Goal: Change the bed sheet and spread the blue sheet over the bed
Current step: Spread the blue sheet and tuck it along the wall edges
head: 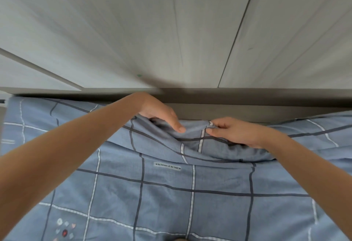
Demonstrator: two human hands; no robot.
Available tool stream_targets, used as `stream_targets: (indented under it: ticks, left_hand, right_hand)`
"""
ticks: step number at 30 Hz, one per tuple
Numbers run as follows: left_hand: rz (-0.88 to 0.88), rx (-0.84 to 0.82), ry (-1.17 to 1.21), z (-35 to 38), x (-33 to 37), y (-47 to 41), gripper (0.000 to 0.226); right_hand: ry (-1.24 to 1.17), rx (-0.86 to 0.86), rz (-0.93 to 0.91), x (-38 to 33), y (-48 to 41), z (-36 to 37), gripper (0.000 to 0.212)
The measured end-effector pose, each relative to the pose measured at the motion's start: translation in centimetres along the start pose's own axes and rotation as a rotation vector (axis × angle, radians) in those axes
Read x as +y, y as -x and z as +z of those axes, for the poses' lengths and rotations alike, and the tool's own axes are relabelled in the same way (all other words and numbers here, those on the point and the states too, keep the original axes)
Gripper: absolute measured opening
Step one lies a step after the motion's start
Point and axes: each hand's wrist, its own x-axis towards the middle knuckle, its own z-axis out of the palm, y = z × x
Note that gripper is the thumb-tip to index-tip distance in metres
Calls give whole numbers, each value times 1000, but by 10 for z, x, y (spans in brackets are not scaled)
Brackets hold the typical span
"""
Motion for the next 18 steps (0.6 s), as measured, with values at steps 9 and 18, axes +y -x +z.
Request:
stream_targets:
  ticks: [9,18]
  left_hand:
    - [-165,-21,-123,9,13,-2,32]
    - [-34,7,60,9,17,7,25]
  right_hand:
    - [547,-94,-145,-19,-1,0,31]
    - [-77,-320,56,-18,11,-27,22]
